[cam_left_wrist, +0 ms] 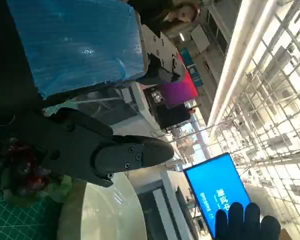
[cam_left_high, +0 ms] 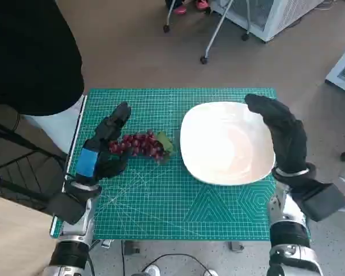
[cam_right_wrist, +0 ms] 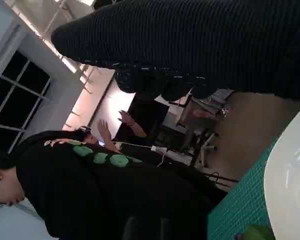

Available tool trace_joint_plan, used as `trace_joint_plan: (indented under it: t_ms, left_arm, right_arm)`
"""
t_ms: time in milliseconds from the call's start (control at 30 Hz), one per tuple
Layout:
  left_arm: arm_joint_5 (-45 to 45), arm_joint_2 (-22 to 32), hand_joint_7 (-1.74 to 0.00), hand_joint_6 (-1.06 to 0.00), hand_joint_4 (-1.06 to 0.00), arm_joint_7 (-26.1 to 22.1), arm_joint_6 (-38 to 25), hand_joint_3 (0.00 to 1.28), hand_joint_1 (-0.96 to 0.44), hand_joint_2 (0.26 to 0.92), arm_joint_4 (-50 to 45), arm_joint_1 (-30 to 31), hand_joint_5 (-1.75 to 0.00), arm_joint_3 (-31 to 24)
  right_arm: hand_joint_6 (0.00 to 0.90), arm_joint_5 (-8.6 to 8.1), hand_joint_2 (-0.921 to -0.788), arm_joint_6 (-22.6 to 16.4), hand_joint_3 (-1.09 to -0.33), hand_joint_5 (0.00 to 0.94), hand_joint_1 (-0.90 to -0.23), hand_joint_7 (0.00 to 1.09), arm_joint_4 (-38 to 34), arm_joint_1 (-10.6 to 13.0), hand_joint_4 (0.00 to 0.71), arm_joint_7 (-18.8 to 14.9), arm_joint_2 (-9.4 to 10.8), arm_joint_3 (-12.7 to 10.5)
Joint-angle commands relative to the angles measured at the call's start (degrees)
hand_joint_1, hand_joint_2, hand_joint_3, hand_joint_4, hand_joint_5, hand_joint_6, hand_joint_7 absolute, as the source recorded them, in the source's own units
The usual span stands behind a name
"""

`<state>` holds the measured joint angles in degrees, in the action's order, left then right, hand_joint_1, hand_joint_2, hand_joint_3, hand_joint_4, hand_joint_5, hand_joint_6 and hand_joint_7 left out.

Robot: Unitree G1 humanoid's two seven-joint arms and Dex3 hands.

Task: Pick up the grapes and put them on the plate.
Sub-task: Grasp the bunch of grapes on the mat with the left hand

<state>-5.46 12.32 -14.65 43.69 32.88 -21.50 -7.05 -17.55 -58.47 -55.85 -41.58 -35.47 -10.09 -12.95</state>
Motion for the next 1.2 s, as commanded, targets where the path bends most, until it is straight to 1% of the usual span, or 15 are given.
trace_joint_plan:
  t_ms: [33, 367, 1200]
  left_arm:
    - [0.01, 0.18, -0.04, -0.4, -0.38, 0.02, -0.06, 0.38, -0.43, 0.921, -0.84, -0.24, 0.0, 0.04]
    - [0.4, 0.05, -0.04, -0.4, -0.38, 0.22, -0.09, 0.38, -0.43, 0.921, -1.37, -0.07, 0.0, 0.2]
    - [0.46, -0.12, -0.04, -0.4, -0.38, 0.19, -0.55, 0.39, -0.43, 0.921, -1.72, 0.18, 0.0, 0.43]
  right_arm:
    - [0.241, 0.54, -0.921, 0.12, -0.557, 0.001, -0.485, 0.0, 0.06, 0.87, 0.236, -0.15, 0.03, 0.28]
    - [0.241, 0.28, -0.921, 0.09, -0.557, 0.001, -0.486, 0.0, 0.37, 1.31, 0.236, -0.33, 0.04, 0.21]
    - [0.238, 0.42, -0.921, 0.15, -0.565, 0.0, -0.479, 0.0, 1.74, 2.52, 0.232, 0.07, 0.09, 0.27]
